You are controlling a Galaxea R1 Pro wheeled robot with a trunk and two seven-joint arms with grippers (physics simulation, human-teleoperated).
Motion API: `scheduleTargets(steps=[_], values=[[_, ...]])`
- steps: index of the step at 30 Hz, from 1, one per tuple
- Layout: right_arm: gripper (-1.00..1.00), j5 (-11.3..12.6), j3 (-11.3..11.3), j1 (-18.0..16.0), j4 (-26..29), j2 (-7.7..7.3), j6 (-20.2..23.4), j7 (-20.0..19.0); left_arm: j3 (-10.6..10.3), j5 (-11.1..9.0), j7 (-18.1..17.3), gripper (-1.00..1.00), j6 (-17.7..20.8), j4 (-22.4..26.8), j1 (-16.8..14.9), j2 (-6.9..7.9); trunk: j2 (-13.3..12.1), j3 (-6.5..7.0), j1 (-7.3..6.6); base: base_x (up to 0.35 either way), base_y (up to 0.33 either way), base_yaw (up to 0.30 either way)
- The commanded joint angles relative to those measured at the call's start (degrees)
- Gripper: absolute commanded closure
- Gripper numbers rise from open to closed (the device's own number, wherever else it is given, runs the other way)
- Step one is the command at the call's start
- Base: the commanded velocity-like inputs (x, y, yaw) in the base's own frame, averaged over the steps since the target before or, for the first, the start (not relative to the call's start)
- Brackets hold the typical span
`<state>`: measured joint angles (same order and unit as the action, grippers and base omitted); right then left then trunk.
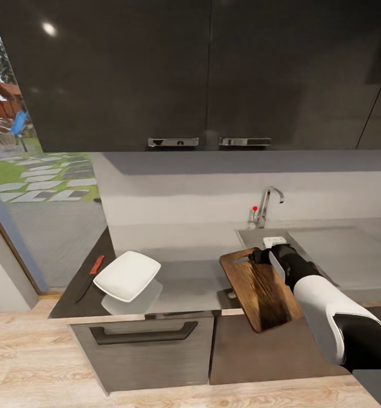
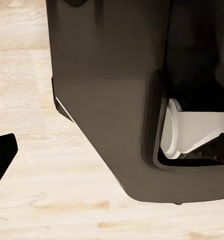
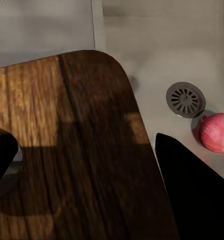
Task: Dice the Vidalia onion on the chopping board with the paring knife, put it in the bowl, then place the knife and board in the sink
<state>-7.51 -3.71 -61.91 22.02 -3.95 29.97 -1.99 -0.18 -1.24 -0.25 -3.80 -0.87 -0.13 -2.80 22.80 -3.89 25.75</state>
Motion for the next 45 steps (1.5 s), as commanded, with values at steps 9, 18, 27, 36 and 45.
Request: scheduleTargets(steps=[9, 18, 27, 36, 45], values=[[1.0, 0.1, -0.6, -0.1, 9.0, 5.11, 9.5, 12.4, -0.1, -0.1, -0.2, -1.0, -0.4, 0.0, 0.0, -0.05, 0.1, -0.11, 0.03, 0.0, 0.0, 0.0], [1.0, 2.3, -0.6, -4.2, 14.0, 10.44, 17.0, 24.1, -0.1, 0.0, -0.2, -1.0, -0.6, 0.3, 0.0, -0.1, 0.1, -0.11, 0.03, 0.0, 0.0, 0.0], [1.0, 12.7, -8.6, -5.0, 12.4, 10.01, 17.1, 31.9, -0.1, 0.0, -0.2, -1.0, -0.6, 0.3, 0.0, 0.13, 0.1, -0.11, 0.03, 0.0, 0.0, 0.0], [1.0, 14.6, -18.5, -5.0, 12.1, 9.29, 14.8, 41.2, -0.1, 0.0, -0.2, -1.0, -0.6, 0.2, 0.0, 0.27, 0.1, -0.11, 0.03, 0.0, 0.032, 0.0], [1.0, 14.7, -24.7, -4.9, 11.3, 9.58, 6.9, 52.7, -0.1, 0.0, -0.2, -1.0, -0.7, 0.1, 0.0, 0.34, 0.1, -0.11, 0.03, 0.0, 0.22, 0.0]])
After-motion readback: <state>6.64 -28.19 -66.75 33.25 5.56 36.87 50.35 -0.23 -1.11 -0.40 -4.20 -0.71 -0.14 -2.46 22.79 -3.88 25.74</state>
